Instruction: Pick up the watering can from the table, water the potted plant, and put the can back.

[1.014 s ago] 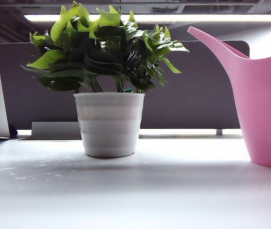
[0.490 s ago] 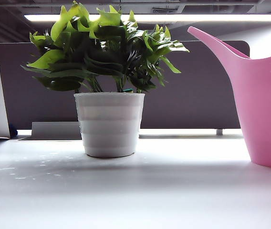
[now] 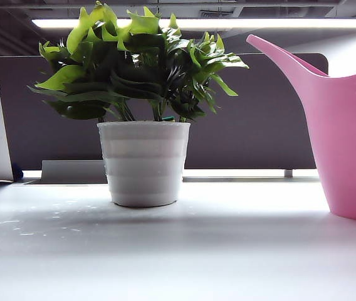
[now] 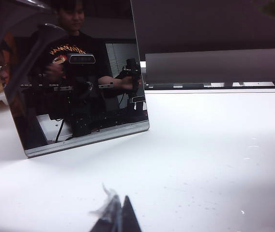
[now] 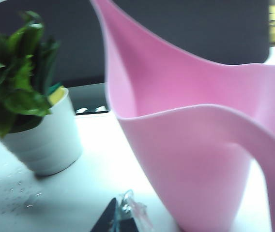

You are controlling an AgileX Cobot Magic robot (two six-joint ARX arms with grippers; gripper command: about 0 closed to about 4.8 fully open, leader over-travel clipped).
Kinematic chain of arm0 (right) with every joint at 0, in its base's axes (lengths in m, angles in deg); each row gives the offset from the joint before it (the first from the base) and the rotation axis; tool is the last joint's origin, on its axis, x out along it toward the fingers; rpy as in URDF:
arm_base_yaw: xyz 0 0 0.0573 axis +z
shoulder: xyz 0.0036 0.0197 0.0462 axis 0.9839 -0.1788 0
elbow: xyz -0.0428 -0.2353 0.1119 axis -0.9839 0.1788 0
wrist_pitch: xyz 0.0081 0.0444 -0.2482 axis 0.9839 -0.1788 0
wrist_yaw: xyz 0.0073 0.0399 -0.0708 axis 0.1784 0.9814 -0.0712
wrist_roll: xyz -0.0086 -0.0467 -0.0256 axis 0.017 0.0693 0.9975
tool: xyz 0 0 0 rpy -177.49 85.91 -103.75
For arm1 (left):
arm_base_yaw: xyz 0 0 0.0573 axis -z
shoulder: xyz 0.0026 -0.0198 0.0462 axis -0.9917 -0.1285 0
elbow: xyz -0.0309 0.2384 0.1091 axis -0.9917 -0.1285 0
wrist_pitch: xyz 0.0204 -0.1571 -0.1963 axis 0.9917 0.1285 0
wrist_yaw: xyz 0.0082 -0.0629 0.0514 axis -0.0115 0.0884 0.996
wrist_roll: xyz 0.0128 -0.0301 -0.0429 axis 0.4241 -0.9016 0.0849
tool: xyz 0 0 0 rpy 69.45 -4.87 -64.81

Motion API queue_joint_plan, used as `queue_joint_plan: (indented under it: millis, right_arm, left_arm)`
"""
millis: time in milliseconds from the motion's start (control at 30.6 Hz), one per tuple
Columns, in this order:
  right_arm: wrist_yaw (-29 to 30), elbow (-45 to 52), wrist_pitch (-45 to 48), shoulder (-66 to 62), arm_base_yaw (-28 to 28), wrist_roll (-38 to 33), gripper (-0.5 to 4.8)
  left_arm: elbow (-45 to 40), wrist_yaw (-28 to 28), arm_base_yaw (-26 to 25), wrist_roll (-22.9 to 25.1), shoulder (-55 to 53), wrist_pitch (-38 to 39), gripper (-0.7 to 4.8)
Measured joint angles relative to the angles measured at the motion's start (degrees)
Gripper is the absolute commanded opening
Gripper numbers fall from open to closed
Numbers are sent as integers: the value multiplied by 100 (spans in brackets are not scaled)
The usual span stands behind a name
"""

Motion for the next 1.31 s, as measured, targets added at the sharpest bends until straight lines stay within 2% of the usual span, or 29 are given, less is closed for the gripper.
queue_joint_plan:
  millis: [654, 687, 752, 785, 850, 915, 1079, 1308]
  right_arm:
    - [-46, 39, 37, 0, 173, 31, -8]
    - [-140, 120, 85, 0, 334, 157, -8]
    - [-826, 400, 72, 0, 739, 323, -8]
    - [-1399, 575, 33, -2, 988, 343, -8]
    - [-2026, 828, 33, -4, 1405, 354, -8]
    - [-2369, 955, 70, -15, 1613, 387, -8]
    - [-2555, 1034, 350, -2, 1805, 737, -8]
    - [-3322, 1034, 688, -2, 1794, 802, -8]
  left_arm:
    - [0, 2, 0, 0, 0, 0, -5]
    - [0, 2, 0, 0, 0, -2, -5]
    - [0, 2, 0, 0, 0, -2, -5]
    - [0, 2, 0, 0, 2, 0, -5]
    - [0, 0, 0, 0, 0, 0, -5]
    - [0, 2, 0, 0, 0, 0, -5]
    - [0, 0, 0, 0, 0, 0, -5]
    - [0, 2, 0, 0, 0, 0, -5]
